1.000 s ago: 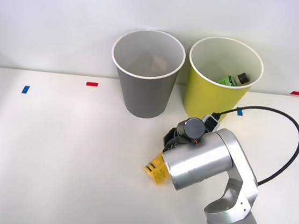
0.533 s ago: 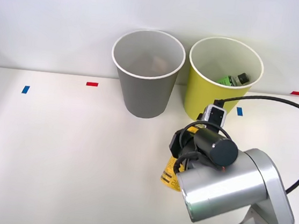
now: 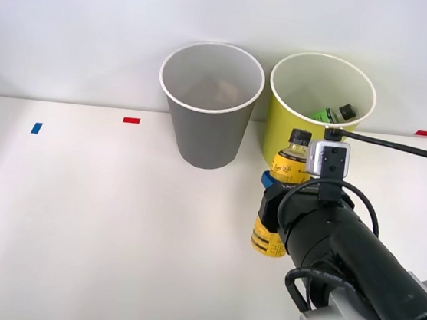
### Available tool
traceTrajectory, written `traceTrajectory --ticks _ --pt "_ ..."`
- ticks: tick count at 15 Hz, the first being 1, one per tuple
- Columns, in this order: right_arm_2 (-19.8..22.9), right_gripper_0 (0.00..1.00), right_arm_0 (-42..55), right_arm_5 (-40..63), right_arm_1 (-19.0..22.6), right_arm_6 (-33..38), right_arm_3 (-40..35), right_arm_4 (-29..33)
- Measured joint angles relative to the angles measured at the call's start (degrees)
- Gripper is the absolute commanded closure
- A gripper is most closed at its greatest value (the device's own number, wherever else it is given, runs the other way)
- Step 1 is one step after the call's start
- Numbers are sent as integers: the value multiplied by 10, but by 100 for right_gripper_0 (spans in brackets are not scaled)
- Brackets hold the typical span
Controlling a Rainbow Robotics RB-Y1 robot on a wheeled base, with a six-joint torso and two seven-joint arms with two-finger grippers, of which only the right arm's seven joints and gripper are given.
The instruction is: Put cans in the gray bin, plastic bottles in the light green bin
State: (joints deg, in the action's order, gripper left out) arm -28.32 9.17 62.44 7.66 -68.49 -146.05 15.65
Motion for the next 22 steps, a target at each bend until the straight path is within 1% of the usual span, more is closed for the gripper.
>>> traceTrajectory --ticks 3,5,8,11,13,15,19,22 --pt "11 100 43 -150 -1 -5 -9 -8" --pt "25 100 60 -237 -8 -8 -11 -13" --pt "53 100 62 -311 -23 -16 -12 -21" --pt "86 100 17 -319 -30 -20 -11 -32" --pt "123 100 -20 -320 -30 -25 3 -75" --pt "159 100 -79 -320 -30 -29 42 -93" --pt "228 100 -197 -321 -36 -34 149 -100" --pt "260 100 -252 -328 -38 -39 226 -97"
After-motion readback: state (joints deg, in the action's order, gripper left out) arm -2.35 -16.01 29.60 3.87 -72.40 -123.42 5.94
